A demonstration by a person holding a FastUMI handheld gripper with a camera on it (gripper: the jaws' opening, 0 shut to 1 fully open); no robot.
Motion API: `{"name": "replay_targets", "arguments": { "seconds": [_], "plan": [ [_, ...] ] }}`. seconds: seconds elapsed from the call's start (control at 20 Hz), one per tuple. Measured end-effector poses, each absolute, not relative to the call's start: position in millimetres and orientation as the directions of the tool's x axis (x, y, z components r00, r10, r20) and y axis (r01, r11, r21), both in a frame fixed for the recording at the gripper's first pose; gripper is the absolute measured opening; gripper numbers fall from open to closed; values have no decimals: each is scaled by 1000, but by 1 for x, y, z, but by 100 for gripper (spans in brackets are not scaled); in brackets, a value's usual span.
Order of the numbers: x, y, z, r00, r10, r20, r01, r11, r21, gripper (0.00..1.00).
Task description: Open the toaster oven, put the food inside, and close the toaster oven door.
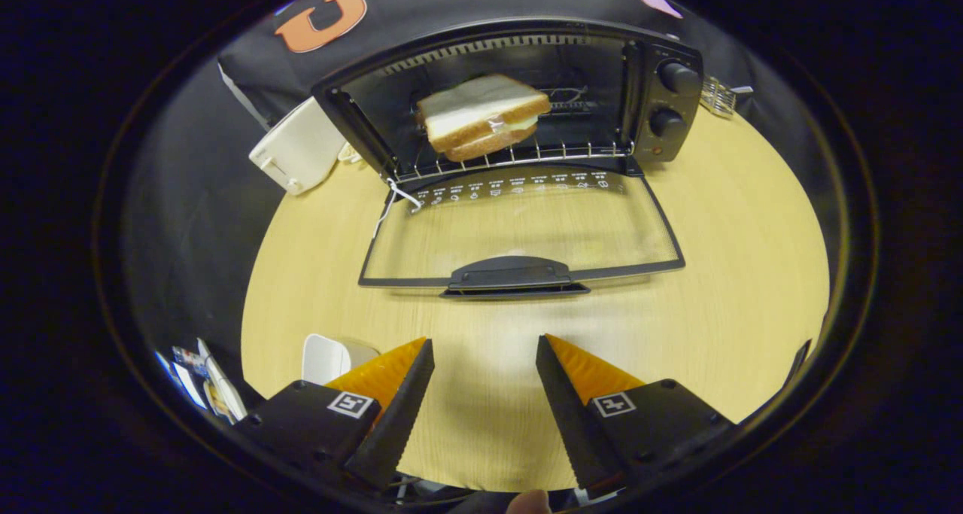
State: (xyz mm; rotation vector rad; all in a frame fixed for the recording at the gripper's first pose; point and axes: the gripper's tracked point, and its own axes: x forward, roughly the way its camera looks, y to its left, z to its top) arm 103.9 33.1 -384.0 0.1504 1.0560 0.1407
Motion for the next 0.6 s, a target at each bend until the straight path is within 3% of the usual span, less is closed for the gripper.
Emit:
{"name": "replay_targets", "arguments": {
  "seconds": [0.6],
  "plan": [
    [139, 20, -404, 549, 94, -830, -25, 995, 96, 91]
  ]
}}
